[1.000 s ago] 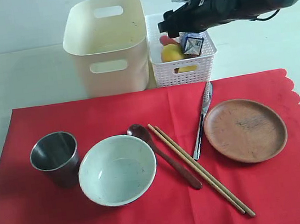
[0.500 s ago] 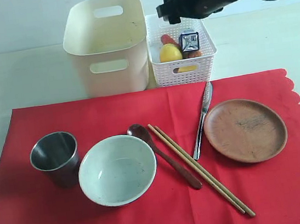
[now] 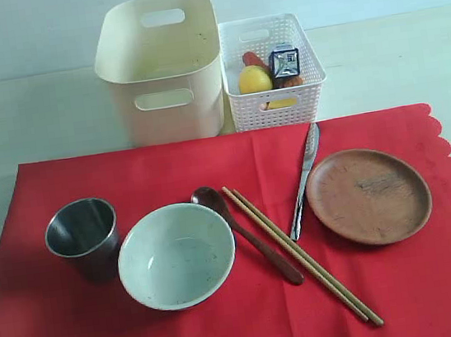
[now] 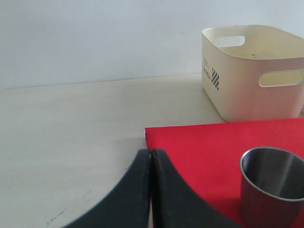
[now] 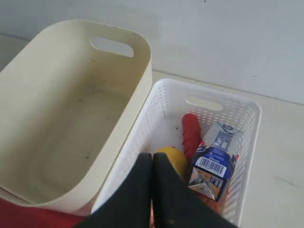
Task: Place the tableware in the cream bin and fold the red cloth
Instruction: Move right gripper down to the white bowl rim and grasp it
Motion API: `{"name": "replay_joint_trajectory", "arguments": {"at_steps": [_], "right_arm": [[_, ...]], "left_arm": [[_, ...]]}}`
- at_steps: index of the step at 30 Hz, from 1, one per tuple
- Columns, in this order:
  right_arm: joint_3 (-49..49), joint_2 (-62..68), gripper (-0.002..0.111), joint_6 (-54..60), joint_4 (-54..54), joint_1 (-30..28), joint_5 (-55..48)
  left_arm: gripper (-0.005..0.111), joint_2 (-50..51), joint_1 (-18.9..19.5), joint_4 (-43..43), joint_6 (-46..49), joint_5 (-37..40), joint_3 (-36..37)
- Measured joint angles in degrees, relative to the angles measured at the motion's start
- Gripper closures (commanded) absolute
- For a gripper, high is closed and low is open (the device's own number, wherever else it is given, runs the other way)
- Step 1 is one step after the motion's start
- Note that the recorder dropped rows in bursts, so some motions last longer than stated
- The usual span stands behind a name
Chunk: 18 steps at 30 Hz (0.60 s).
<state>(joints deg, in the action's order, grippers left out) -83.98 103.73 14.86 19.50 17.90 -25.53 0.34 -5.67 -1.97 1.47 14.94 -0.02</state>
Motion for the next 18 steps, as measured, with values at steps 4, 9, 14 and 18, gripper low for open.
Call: {"name": "replay_joint_trajectory", "arguments": {"at_steps": [4,9,14,18], "right_arm": [[0.0,-0.88,0.108,0.0,0.0,0.0,-4.02],[0.96,-1.09,0.108,1.08,0.3,1.42,-6.23],[4.66,-1.09,0.108,3.43,1.11,5.18,-5.03],[7.18,-1.09,0.108,5.1,1.31,8.77,-3.16]], "left_arm": [[0.104,0.0,0.0,0.0,0.0,0.0,0.0],[0.104,0.0,0.0,0.0,0.0,0.0,0.0],[0.104,0.0,0.0,0.0,0.0,0.0,0.0],[0.104,0.0,0.0,0.0,0.0,0.0,0.0]]}}
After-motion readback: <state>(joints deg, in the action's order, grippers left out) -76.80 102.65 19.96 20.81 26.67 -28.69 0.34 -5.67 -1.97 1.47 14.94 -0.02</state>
